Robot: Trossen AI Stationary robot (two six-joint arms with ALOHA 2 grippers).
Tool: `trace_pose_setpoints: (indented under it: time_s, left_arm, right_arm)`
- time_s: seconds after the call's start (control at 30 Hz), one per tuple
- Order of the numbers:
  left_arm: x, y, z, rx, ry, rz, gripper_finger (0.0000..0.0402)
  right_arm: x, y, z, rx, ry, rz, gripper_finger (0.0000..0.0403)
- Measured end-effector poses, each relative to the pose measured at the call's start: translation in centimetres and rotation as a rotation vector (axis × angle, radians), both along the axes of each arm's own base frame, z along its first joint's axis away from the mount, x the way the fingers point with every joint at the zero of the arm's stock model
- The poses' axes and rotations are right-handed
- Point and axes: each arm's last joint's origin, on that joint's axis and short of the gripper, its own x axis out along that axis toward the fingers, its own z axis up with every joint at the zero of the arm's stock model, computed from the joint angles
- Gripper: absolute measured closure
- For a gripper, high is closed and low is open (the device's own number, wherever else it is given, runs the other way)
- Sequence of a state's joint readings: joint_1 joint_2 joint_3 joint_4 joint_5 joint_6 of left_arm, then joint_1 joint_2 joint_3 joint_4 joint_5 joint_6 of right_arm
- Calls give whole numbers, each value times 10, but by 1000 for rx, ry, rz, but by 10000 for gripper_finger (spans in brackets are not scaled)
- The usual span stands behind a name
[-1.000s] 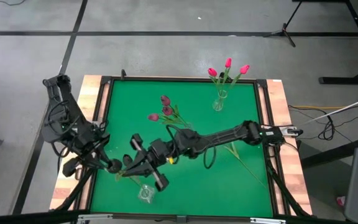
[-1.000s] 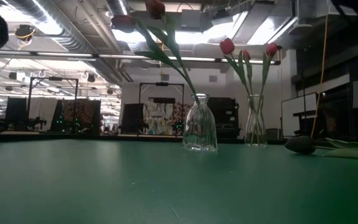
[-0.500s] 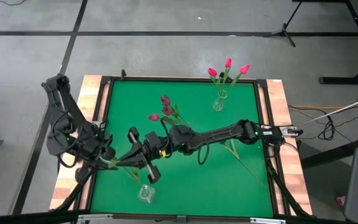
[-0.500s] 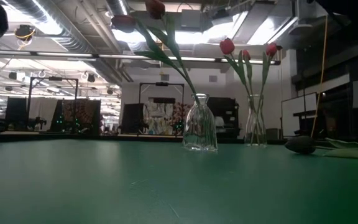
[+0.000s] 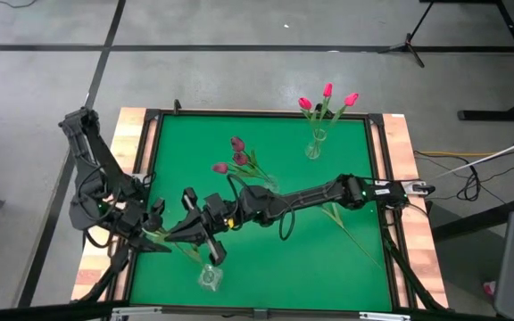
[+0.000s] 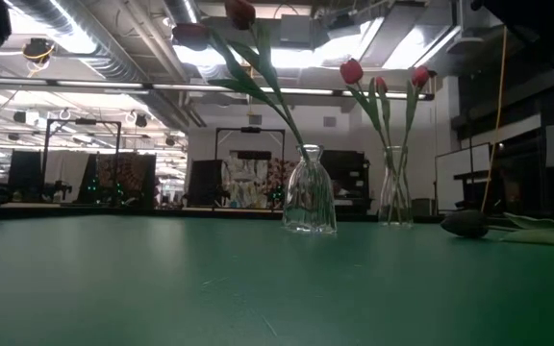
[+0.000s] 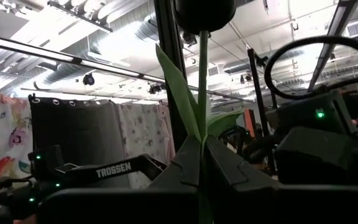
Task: Sort flowers into vase by color
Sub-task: Put the left black tulip into the bottom transparent vase
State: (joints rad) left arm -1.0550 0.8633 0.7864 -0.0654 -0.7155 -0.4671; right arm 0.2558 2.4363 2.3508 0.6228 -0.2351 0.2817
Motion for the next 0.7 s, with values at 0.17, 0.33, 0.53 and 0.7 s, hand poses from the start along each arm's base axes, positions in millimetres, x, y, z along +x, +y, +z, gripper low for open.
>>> trace_pose_setpoints:
  time_s: [0.17,0.33,0.53,0.7]
  left_arm:
    - [4,-8,-3,1,-2,-19,309]
    - [9,-16,-7,11,2,-16,309]
    - [11,-15,-7,15,-6,38,309]
    - [12,-14,-8,14,1,48,309]
  right_arm:
    - [2,1,-3,5,9,-9,395]
    - [6,2,-13,20,21,-12,394]
    - [8,3,-17,44,30,3,394]
    - [6,10,-19,30,42,32,394]
